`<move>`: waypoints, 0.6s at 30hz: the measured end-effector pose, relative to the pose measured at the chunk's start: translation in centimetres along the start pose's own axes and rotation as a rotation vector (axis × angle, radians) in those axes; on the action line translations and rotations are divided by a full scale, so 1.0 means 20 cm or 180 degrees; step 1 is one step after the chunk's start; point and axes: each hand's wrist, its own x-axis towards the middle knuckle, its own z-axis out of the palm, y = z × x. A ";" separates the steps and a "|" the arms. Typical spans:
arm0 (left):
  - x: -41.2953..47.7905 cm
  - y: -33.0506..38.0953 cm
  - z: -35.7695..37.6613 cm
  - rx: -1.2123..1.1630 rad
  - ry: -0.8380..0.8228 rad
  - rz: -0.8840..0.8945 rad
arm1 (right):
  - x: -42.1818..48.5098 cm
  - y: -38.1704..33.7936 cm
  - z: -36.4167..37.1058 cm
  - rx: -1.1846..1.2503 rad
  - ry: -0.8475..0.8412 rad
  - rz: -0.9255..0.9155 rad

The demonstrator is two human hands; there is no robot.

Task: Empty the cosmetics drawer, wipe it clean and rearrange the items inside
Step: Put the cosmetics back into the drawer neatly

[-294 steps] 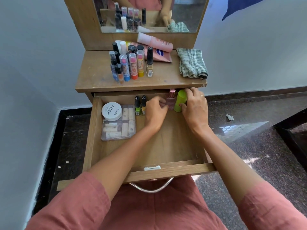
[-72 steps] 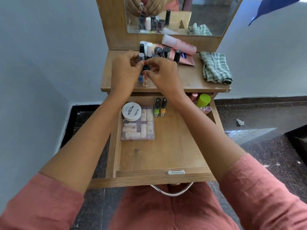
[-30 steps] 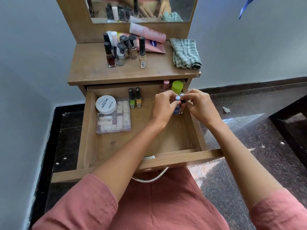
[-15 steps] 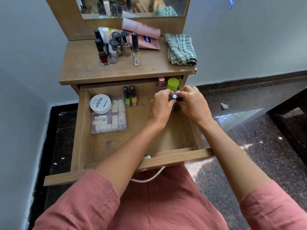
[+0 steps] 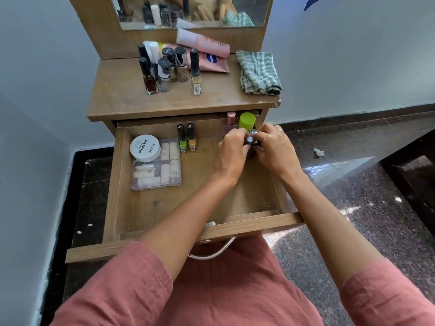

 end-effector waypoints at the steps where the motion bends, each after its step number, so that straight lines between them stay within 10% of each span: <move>1: 0.00 0.00 0.00 -0.0016 0.0008 -0.0004 | 0.00 0.00 0.00 0.0060 -0.0005 0.0033; 18: 0.10 -0.07 -0.37 -0.0412 0.0780 0.0238 | 0.14 -0.21 -0.16 0.1356 0.0484 0.0068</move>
